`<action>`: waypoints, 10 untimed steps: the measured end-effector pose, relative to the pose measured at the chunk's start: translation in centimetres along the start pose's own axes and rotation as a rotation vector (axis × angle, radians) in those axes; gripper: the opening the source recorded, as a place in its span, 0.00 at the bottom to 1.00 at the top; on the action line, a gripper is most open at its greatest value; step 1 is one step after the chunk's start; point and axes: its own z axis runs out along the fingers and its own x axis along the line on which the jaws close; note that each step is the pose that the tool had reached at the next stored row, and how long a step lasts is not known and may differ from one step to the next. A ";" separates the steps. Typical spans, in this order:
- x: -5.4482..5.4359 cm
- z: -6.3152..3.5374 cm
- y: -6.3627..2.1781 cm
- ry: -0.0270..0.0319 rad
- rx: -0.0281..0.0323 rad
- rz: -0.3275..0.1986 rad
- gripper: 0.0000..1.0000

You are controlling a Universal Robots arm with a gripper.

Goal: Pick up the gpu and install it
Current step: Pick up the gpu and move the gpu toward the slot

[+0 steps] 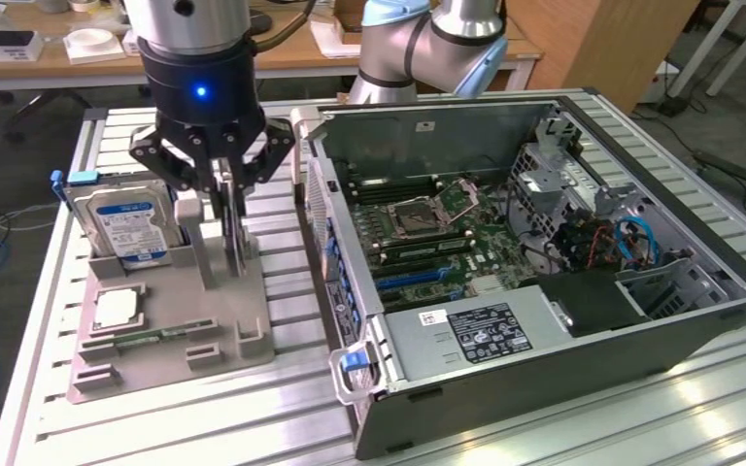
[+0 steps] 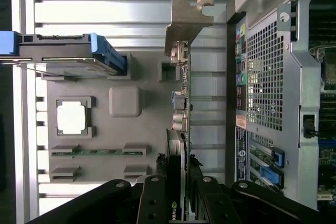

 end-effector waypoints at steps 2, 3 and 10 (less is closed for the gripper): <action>0.0 -0.12 0.01 -0.0001 0.0000 0.000 0.26; 0.0 -0.19 0.01 0.0001 0.0001 0.000 0.26; 0.0 -0.87 0.04 0.0000 0.0000 -0.001 0.26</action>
